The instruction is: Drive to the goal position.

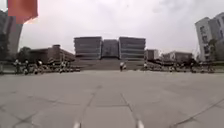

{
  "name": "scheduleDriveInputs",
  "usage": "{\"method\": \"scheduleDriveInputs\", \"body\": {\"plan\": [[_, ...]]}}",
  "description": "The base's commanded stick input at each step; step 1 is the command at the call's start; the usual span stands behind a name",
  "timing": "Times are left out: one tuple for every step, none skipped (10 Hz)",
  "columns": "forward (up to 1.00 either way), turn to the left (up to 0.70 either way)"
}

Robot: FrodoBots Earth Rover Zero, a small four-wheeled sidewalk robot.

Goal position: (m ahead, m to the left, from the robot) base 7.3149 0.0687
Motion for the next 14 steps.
{"method": "scheduleDriveInputs", "body": {"plan": [[0.85, 0.00], [0.85, 0.00], [0.85, 0.00], [0.85, 0.00], [0.85, 0.00], [0.85, 0.00], [0.85, 0.00], [0.85, 0.00], [0.85, 0.00], [0.85, 0.00], [0.85, 0.00], [0.85, 0.00], [0.85, 0.00], [0.85, 0.00]]}}
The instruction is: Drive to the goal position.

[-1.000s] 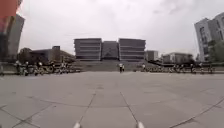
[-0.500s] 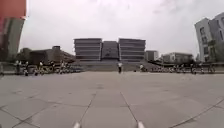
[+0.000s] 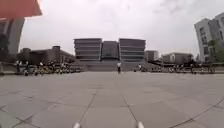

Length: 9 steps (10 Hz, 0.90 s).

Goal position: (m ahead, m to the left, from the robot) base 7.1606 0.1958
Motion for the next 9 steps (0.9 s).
{"method": "scheduleDriveInputs", "body": {"plan": [[0.85, 0.00], [0.85, 0.00], [0.85, 0.00], [0.85, 0.00], [0.85, 0.00], [0.85, 0.00], [0.85, 0.00], [0.85, 0.00], [0.85, 0.00]]}}
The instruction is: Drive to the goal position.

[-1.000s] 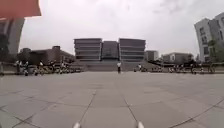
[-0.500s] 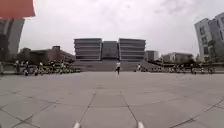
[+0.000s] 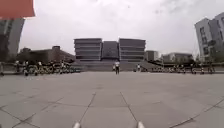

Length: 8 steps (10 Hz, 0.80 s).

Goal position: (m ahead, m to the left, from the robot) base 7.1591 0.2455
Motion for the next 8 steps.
{"method": "scheduleDriveInputs", "body": {"plan": [[0.85, 0.00], [0.85, 0.00], [0.85, 0.00], [0.85, 0.00], [0.85, 0.00], [0.85, 0.00], [0.85, 0.00], [0.85, 0.00]]}}
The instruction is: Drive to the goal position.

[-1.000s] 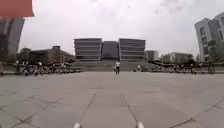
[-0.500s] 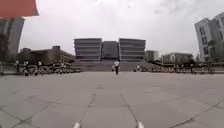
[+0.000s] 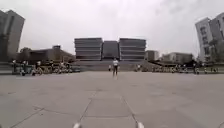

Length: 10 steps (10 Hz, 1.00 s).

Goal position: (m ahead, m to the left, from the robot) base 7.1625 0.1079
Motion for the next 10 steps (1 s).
{"method": "scheduleDriveInputs", "body": {"plan": [[0.85, 0.00], [0.85, 0.00], [0.85, 0.00], [0.85, 0.00], [0.85, 0.00], [0.85, 0.00], [0.85, 0.00], [0.85, 0.00], [0.85, 0.00], [0.85, 0.05]]}}
